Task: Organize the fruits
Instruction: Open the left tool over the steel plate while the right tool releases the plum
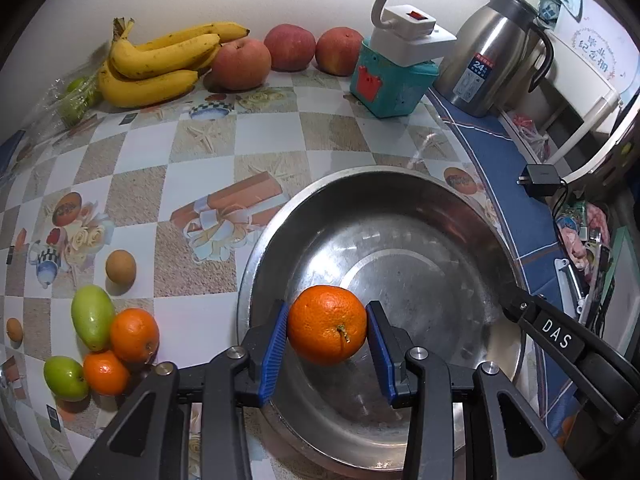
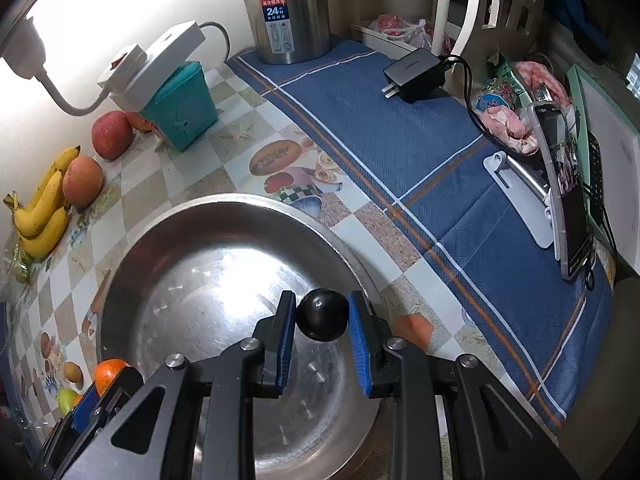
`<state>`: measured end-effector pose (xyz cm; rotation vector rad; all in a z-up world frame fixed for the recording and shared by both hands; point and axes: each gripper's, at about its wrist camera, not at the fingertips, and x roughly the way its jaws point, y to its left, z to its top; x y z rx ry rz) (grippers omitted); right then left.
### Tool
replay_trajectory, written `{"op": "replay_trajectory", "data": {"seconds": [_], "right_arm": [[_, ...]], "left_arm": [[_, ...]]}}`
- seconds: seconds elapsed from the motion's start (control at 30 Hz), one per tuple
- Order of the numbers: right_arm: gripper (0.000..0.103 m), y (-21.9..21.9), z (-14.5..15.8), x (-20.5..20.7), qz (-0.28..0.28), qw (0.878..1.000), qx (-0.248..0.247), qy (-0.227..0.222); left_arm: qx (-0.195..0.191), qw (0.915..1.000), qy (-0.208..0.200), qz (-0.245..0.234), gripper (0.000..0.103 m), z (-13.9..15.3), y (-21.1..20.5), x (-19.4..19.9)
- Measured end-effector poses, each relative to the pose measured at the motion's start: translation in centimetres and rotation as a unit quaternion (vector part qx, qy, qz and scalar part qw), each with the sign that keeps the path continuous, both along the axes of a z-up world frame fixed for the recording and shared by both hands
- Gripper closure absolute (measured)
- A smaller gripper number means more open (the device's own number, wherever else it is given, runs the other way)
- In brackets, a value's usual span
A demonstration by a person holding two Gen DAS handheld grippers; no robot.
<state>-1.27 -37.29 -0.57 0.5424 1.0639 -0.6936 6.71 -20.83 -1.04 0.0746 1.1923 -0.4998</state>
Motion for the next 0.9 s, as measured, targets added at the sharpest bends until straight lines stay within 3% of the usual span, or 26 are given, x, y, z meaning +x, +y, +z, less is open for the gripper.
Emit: {"op": "replay_trajectory", "data": {"seconds": [0.3,0.43,0.67,0.9], "right_arm": [[0.075,0.1,-0.4,0.0,0.0,1.0,-0.001,0.011],[0.075,0.0,-0.6,0.0,-0.004,1.0,-0.001,0.018],[0.06,0.2,-0.4,0.1,0.0,1.0,-0.008,0.021],[0.055,0.7,1.0,0.1,0.011,1.0,-0.008,0.001]], "left_arm": [[0.004,1.0,0.002,0.003,0.059,-0.3,-0.1,0.0],[-0.003,1.0,-0.004,0.004,0.04,0.0,0.0,0.0],[-0.007,0.9999,-0.007,0.012,0.037,0.6,0.3,0.2],[-0.004,0.9992,-0.019,0.035,0.03,2.2,1.5,0.4]]}}
